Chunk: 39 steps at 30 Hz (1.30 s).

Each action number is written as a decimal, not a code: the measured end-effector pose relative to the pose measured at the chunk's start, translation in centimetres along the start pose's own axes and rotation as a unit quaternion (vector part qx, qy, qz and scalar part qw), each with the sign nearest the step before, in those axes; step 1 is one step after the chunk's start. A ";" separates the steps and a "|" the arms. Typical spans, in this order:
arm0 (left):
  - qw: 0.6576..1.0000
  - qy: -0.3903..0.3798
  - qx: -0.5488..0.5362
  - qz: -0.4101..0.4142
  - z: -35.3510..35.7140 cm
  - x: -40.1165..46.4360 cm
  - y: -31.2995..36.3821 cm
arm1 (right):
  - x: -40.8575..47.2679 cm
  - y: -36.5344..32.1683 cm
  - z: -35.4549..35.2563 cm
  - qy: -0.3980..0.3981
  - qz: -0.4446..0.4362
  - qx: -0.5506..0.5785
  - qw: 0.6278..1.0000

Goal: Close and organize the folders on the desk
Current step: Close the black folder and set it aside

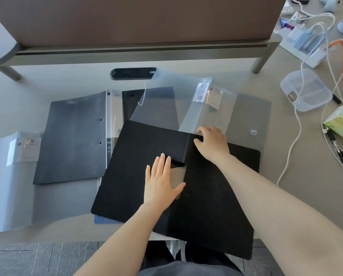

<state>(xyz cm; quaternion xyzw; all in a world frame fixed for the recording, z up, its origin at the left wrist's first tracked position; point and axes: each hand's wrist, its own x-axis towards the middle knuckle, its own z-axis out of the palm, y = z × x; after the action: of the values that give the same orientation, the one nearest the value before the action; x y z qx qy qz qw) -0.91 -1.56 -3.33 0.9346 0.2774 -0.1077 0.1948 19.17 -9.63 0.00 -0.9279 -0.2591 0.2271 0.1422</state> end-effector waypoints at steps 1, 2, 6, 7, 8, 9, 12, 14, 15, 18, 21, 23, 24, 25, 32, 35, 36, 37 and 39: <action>1.000 0.003 -0.004 0.002 -0.1 -0.2 0.0 | 0.1 -0.1 -0.1 -0.003 0.009 0.021 1.000; 1.000 0.006 -0.009 0.003 -0.2 -0.3 0.0 | 0.2 -0.2 -0.2 -0.008 0.019 0.042 0.999; 0.999 0.024 -0.031 -0.002 -0.8 -0.7 0.0 | 0.2 -0.8 -0.9 -0.015 0.020 0.081 0.996; 0.999 0.030 -0.040 -0.006 -1.0 -0.8 0.1 | 0.2 -1.0 -1.1 -0.017 0.016 0.090 0.996; 0.998 0.041 -0.053 -0.009 -1.3 -0.9 0.1 | 0.1 -1.3 -1.5 -0.018 0.011 0.103 0.994; 0.996 0.053 -0.069 -0.011 -1.8 -1.0 0.2 | 0.0 -1.7 -2.0 -0.018 0.007 0.121 0.992; 0.987 0.088 -0.130 -0.023 -3.8 -1.1 0.6 | -0.6 -3.3 -4.1 -0.011 -0.022 0.200 0.980; 0.978 0.109 -0.173 -0.033 -5.5 -1.0 0.9 | -1.1 -4.6 -5.7 -0.004 -0.052 0.254 0.966; 0.973 0.118 -0.193 -0.036 -6.4 -0.9 1.0 | -1.4 -5.4 -6.4 0.003 -0.069 0.276 0.959; 0.955 0.141 -0.260 -0.036 -9.1 -1.0 1.0 | -2.3 -7.8 -8.5 0.025 -0.124 0.325 0.937; 0.936 0.169 -0.307 -0.025 -12.3 -1.6 0.9 | -3.1 -10.1 -10.4 0.043 -0.165 0.363 0.916; 0.927 0.191 -0.323 -0.012 -14.6 -2.1 0.7 | -3.8 -11.5 -11.5 0.051 -0.193 0.383 0.902; 0.921 0.197 -0.335 -0.005 -15.6 -2.3 0.7 | -4.2 -12.3 -12.0 0.058 -0.211 0.386 0.896; 0.915 0.201 -0.350 0.000 -16.7 -2.6 0.6 | -4.5 -12.9 -12.4 0.067 -0.227 0.387 0.891; 0.882 0.256 -0.396 0.026 -21.8 -3.7 -0.8 | -6.7 -17.4 -14.3 0.114 -0.315 0.415 0.846; 0.871 0.273 -0.407 0.028 -23.1 -3.8 -1.3 | -7.4 -18.9 -14.8 0.136 -0.354 0.389 0.840; 0.867 0.275 -0.415 0.028 -23.4 -3.8 -1.4 | -7.5 -19.3 -14.9 0.150 -0.362 0.374 0.841; 0.862 0.275 -0.425 0.027 -23.6 -3.8 -1.5 | -7.7 -19.7 -14.9 0.165 -0.367 0.357 0.843; 0.851 0.271 -0.449 0.021 -23.9 -3.6 -1.8 | -8.0 -20.5 -15.1 0.190 -0.372 0.328 0.847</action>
<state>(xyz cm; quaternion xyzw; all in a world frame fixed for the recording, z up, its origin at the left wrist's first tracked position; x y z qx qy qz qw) -2.64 8.22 18.74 0.7434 0.3174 0.2903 0.5122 12.02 0.78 23.53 -0.6865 -0.4631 0.0486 0.5584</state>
